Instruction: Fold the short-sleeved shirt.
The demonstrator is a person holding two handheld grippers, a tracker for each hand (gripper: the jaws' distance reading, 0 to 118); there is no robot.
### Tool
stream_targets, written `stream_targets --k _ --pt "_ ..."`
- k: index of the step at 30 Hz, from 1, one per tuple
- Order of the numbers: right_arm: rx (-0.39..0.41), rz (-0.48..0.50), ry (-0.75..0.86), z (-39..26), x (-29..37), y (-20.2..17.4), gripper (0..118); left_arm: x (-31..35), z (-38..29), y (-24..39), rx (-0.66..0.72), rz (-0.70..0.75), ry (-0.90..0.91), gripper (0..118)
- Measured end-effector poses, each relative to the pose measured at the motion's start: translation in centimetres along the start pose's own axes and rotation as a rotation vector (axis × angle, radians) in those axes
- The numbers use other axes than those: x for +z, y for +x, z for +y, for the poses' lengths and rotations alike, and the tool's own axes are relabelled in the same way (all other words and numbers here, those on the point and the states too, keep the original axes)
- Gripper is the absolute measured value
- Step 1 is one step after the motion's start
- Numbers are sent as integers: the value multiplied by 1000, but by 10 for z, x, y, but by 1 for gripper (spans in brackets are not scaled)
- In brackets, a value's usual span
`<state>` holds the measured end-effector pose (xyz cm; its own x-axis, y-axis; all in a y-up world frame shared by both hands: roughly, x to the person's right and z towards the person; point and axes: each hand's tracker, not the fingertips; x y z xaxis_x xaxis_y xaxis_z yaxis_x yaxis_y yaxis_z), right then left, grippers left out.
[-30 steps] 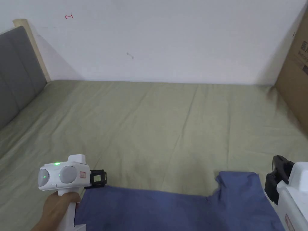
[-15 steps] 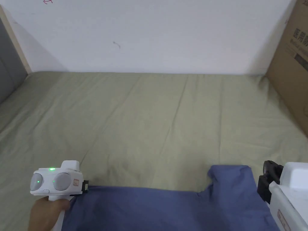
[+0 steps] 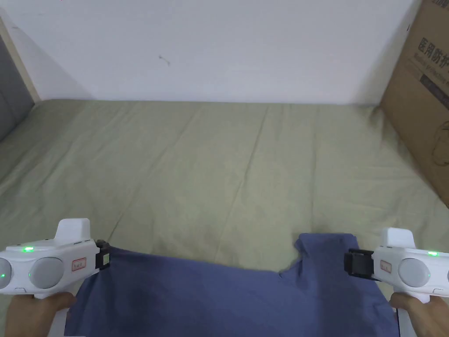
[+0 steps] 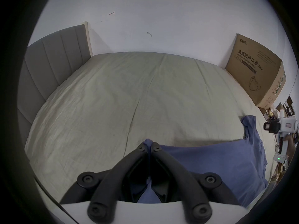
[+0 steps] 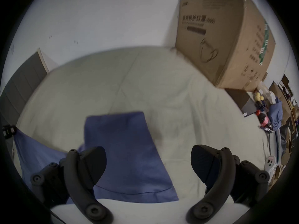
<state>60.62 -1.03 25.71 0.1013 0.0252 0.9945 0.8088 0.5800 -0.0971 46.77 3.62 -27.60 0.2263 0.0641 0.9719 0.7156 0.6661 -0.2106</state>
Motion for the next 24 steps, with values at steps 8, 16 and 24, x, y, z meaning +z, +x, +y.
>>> stream_targets --k 8,16,24 --pt "-11 1 -83 -28 -27 -15 42 -6 -5 -4 -1 5 -14 0" --pt "39 37 62 -17 32 -20 1 17 -12 -7 38 11 9 0" --pt "117 83 331 20 156 -9 1 82 13 -21 120 28 138 0"
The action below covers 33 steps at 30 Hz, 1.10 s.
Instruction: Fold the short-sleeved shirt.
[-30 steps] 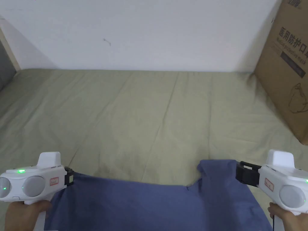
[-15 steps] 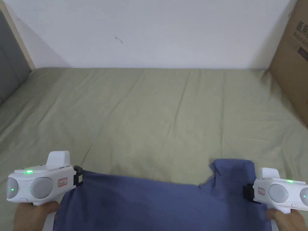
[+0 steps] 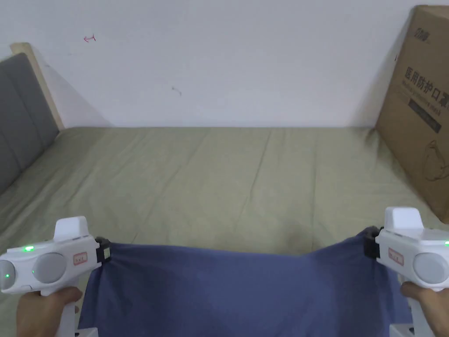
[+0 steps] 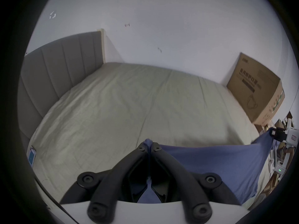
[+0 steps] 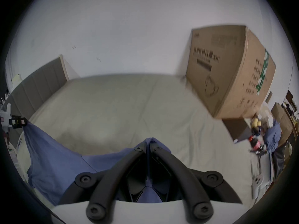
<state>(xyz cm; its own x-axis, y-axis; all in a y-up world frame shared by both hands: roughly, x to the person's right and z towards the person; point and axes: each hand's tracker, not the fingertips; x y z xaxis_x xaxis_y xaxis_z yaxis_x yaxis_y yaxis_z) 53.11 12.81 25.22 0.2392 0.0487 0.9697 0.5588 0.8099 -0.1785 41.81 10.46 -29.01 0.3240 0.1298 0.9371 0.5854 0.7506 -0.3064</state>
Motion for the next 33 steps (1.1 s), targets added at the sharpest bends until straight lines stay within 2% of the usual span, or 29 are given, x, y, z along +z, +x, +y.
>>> stream_targets --k 4,7,15,18,26,33 --pt "46 -9 167 54 55 -8 1 48 49 2 -5 -16 124 0" --pt "44 5 283 95 88 -13 1 85 89 11 -39 -8 217 0" --pt "38 -37 571 204 149 -21 1 156 200 32 -73 14 426 0" --pt "56 -54 610 237 154 -18 1 166 235 40 -68 19 465 0" --pt "30 -73 671 298 139 -3 1 155 303 63 -71 32 556 0" --pt "47 -93 640 292 85 4 1 99 312 76 -100 39 550 0"
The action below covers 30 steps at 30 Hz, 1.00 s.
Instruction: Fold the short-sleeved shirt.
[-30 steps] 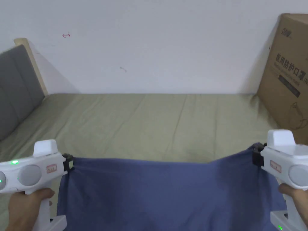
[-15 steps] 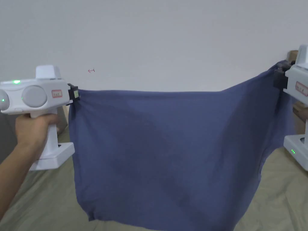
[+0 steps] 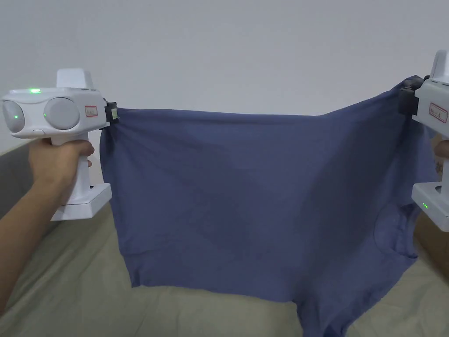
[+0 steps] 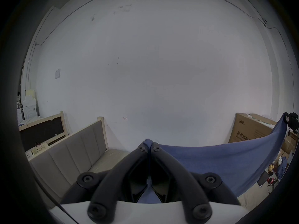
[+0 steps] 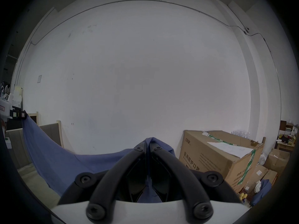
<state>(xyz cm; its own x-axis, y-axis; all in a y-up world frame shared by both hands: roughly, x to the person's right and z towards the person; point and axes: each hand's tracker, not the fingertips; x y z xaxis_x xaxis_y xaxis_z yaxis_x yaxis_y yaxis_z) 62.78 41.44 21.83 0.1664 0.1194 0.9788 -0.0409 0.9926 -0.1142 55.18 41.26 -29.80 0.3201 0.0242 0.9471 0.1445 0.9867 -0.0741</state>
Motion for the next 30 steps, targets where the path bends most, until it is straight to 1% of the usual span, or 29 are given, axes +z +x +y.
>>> stream_targets --k 3,8,13,16,21,25,29,30 --pt "0 4 -50 -38 -16 0 1 -25 -33 7 -11 3 -36 0" --pt "-44 25 -189 -114 -29 -1 1 -52 -111 12 -22 -3 -156 0" --pt "-117 40 -297 -185 -15 -5 1 -49 -191 5 1 -14 -279 0" --pt "-155 49 -354 -219 5 -8 1 -34 -232 -2 15 -13 -343 0" --pt "-178 70 -429 -261 51 -11 1 3 -288 -17 30 -23 -447 0" --pt "-185 86 -479 -286 102 -12 1 48 -325 -25 45 -16 -498 0" --pt "-216 101 -553 -308 156 -11 1 95 -359 -33 42 -11 -566 0" --pt "-218 99 -560 -312 169 -12 1 98 -372 -41 40 -10 -574 0"
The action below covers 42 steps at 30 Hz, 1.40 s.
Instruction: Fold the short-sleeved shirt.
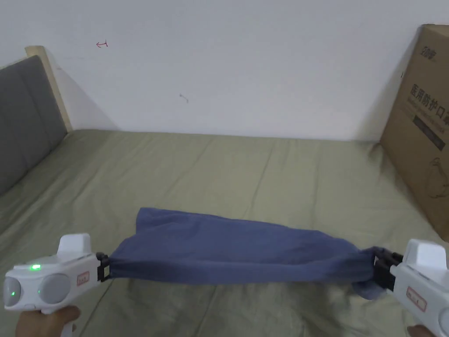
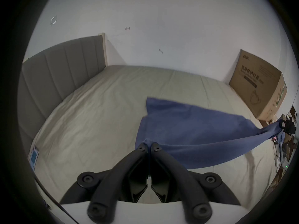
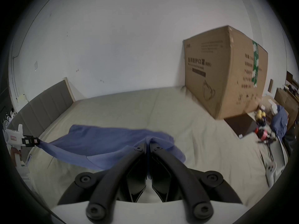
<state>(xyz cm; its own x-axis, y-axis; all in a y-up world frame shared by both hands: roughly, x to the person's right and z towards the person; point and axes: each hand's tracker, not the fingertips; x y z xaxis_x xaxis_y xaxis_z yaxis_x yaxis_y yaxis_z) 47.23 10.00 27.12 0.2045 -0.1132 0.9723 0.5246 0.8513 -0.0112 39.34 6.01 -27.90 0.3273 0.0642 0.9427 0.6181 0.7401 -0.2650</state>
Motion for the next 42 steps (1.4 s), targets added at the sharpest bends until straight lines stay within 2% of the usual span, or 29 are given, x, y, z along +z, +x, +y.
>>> stream_targets --k 8,19,24,29,33,35,36,37,38,39,40,42 --pt "-52 -2 -81 -81 66 17 1 50 -89 -21 4 14 -72 0" --pt "-115 -28 -182 -169 123 29 1 92 -167 -32 -14 24 -142 0" --pt "-134 -48 -262 -201 124 30 1 94 -192 -36 -32 40 -181 0" --pt "-173 -108 -421 -227 100 28 1 82 -207 -32 -46 58 -236 0" --pt "-166 -136 -438 -229 90 25 1 78 -207 -31 -35 72 -250 0" --pt "-148 -147 -437 -222 91 21 5 82 -200 -28 -18 79 -272 20" --pt "-137 -150 -433 -216 94 18 16 86 -196 -26 0 84 -278 36" --pt "-97 -163 -413 -208 98 14 45 92 -190 -24 9 84 -271 66" --pt "-61 -161 -378 -199 102 10 71 100 -182 -21 18 68 -248 87" --pt "-37 -146 -343 -188 106 6 88 109 -173 -17 24 39 -204 102" --pt "-12 -146 -291 -174 111 2 96 120 -162 -11 16 16 -147 108" --pt "28 -127 -181 -141 129 -14 96 143 -136 4 -2 9 -28 108"
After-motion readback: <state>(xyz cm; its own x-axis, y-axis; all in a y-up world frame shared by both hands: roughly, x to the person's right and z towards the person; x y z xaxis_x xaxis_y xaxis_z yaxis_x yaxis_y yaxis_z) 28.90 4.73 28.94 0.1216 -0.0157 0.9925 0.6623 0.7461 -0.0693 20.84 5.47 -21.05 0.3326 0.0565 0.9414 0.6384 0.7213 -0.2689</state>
